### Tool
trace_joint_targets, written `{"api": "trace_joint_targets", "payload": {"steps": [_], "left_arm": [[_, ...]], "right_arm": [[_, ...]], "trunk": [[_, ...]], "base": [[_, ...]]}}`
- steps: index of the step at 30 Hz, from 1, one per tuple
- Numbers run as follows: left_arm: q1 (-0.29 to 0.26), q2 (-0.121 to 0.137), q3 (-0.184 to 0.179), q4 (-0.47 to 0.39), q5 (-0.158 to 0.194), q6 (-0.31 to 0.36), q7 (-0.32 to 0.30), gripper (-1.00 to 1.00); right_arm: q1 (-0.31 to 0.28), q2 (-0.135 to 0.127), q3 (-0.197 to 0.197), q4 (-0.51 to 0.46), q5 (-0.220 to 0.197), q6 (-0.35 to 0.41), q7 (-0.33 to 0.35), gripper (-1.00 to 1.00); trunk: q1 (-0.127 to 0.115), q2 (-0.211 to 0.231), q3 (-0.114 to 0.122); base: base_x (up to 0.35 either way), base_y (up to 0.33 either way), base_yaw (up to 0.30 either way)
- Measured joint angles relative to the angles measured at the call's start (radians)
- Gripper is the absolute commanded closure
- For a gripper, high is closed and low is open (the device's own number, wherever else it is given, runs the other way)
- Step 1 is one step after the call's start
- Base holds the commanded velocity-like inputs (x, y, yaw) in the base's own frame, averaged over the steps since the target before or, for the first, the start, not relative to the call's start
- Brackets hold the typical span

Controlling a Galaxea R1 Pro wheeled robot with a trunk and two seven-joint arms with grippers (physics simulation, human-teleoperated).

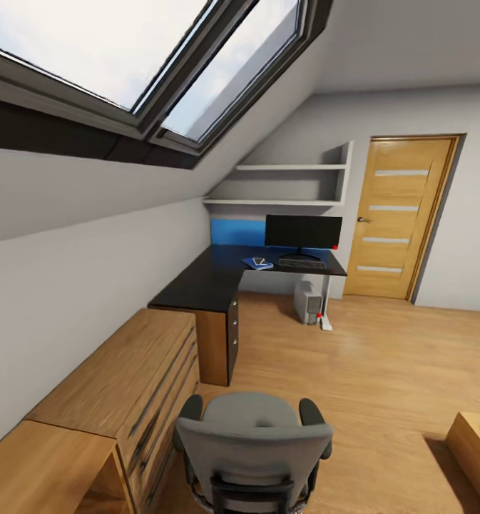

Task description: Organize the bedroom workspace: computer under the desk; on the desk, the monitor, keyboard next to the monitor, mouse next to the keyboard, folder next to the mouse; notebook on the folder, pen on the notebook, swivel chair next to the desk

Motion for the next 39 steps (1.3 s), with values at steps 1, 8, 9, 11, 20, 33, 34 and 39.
{"api": "trace_joint_targets", "payload": {"steps": [1,8,9,11,20,33,34,39], "left_arm": [[0.000,0.000,0.000,0.000,0.000,0.000,0.000,-1.00],[0.000,0.001,0.000,0.000,0.000,0.000,0.000,-1.00],[0.000,0.001,0.000,0.000,0.000,0.000,0.000,-1.00],[0.000,0.001,0.000,0.000,0.000,0.000,0.000,-1.00],[0.000,0.000,0.000,0.000,-0.001,0.000,-0.001,-1.00],[0.000,0.001,0.000,0.000,0.001,0.000,0.000,-1.00],[0.000,0.001,0.000,0.000,0.001,0.000,0.000,-1.00],[0.000,0.002,0.000,0.000,0.001,0.000,0.000,-1.00]], "right_arm": [[0.000,0.000,0.000,0.000,0.000,0.000,0.000,-1.00],[0.000,0.000,0.000,0.000,0.000,0.000,0.000,-1.00],[0.000,0.000,0.000,0.000,0.000,0.000,0.000,-1.00],[0.000,0.000,-0.001,0.000,-0.001,0.000,0.000,-1.00],[0.000,0.000,-0.001,0.000,-0.001,0.000,0.000,-1.00],[0.000,0.000,-0.002,0.000,-0.003,0.000,-0.001,-1.00],[0.000,0.000,-0.003,0.000,-0.003,0.000,-0.001,-1.00],[0.000,0.000,-0.003,0.000,-0.003,0.000,-0.001,-1.00]], "trunk": [[0.000,0.000,0.001],[0.000,0.000,0.005],[0.000,0.000,0.006],[0.000,0.000,0.007],[0.000,0.000,0.010],[0.000,0.000,0.011],[0.000,0.000,0.011],[0.000,0.000,0.011]], "base": [[-0.061,0.092,-0.265],[-0.023,0.035,-0.264],[-0.008,0.012,-0.263],[-0.017,0.009,-0.262],[-0.161,0.075,-0.261],[-0.070,0.072,-0.261],[-0.009,0.125,-0.261],[-0.005,0.147,-0.261]]}}
